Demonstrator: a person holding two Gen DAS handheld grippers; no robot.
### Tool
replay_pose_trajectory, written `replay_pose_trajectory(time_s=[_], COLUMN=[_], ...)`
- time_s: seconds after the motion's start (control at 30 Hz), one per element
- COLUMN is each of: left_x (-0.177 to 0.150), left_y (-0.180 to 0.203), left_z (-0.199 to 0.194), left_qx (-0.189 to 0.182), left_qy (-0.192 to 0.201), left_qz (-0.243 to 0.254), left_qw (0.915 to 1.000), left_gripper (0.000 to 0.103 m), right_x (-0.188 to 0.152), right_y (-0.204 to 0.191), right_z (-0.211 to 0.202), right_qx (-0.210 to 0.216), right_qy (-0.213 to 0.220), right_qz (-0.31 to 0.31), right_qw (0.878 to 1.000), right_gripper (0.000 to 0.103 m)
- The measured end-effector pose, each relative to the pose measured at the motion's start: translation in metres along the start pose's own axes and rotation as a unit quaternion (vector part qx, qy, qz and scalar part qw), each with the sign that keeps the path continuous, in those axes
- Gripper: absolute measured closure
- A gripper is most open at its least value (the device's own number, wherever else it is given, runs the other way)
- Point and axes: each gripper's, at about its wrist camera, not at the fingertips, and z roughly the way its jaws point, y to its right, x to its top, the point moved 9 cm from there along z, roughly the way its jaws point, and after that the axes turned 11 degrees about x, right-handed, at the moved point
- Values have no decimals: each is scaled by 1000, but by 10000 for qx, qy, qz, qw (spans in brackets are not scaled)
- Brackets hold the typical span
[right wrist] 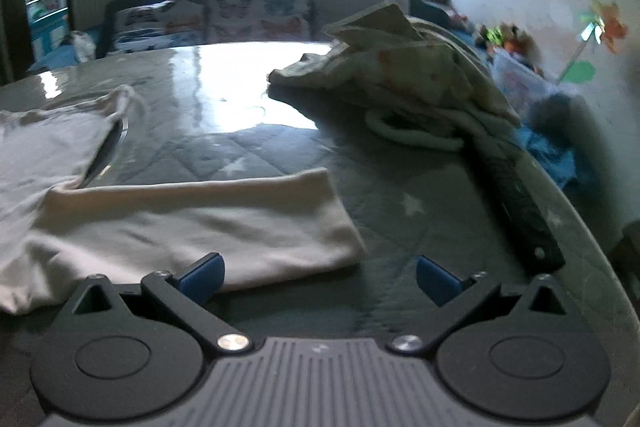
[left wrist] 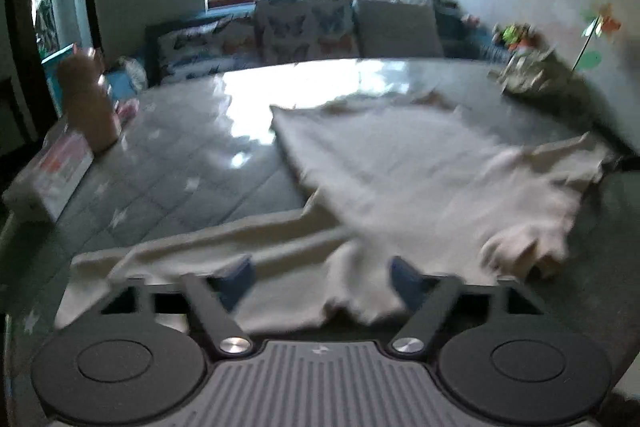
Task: Fold clothes
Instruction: 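Grasp the other sleeve with the right gripper and fold it across the body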
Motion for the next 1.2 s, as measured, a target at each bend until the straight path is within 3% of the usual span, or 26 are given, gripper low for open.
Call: replay_pose_trajectory(time_s=[0.07,0.27,0.37,0.4,0.43,0.5,0.57,0.7,0.9,1.2], left_x=[15,49,60,62,64,63,59,45,25,13], left_y=[8,36,48,52,56,63,66,70,73,50], left_z=[-8,-11,-6,-4,0,11,24,49,57,51], left_qx=[-84,-463,-579,-622,-628,-505,-312,-55,-5,186], left_qy=[325,748,807,799,740,560,377,-89,-260,-278], left_qz=[-119,-508,-692,-725,-714,-664,-583,-509,-372,-541], left_qw=[9994,9948,9926,9922,9927,9949,9971,9986,9990,9980], left_gripper=[0,0,0,0,0,0,0,0,0,0], right_x=[1,5,8,8,9,12,15,31,67,100], right_y=[8,13,13,13,13,14,13,-3,-57,-189], right_z=[5,10,9,8,8,6,2,-17,-54,-77], right_qx=[-38,-50,-47,-46,-45,-22,95,472,1343,2858], right_qy=[-30,85,157,183,209,275,375,648,1037,1091], right_qz=[255,629,694,717,740,800,872,810,573,-187], right_qw=[9997,9980,9975,9972,9970,9964,9954,9935,9838,9519], right_gripper=[11,30,48,63,70,87,96,98,99,99])
